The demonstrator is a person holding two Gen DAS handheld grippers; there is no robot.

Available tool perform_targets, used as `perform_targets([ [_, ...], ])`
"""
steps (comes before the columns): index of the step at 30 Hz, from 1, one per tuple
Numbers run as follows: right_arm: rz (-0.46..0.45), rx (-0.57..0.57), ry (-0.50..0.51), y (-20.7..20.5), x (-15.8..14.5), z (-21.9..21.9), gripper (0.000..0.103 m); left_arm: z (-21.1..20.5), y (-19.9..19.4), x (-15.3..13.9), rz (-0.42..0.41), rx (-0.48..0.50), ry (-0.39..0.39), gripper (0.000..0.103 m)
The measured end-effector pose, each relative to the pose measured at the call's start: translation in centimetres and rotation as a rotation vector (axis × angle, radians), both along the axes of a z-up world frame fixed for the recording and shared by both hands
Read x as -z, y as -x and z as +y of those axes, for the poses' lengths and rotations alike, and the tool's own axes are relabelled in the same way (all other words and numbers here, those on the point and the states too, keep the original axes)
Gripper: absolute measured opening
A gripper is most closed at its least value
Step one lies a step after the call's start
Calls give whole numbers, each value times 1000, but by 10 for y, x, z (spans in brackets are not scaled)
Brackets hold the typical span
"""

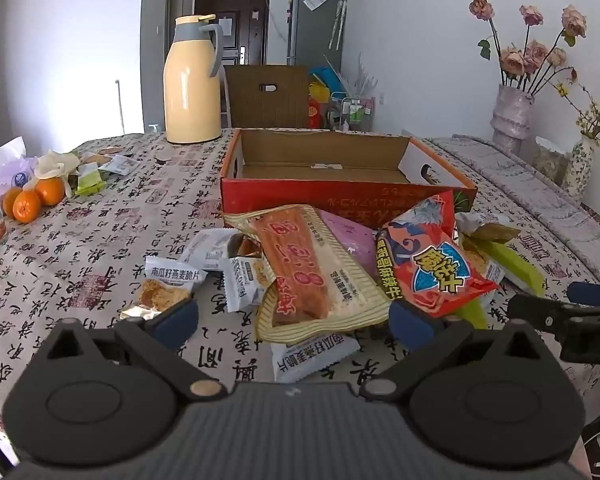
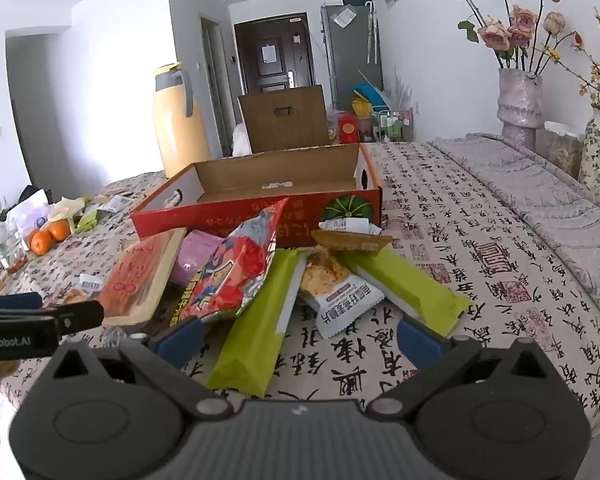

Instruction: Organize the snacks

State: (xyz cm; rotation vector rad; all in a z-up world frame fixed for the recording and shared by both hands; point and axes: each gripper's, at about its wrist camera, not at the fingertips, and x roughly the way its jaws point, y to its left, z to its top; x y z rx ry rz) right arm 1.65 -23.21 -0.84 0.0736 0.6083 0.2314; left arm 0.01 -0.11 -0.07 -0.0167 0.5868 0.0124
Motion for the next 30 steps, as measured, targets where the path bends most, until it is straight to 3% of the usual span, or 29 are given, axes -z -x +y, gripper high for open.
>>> perform_targets([
  [2, -1, 2, -6, 0, -1, -1, 103, 3, 1, -1, -8, 7, 34, 103],
  [30, 12, 4, -5, -1, 3, 0, 103, 1, -1, 2, 1, 15, 18, 103],
])
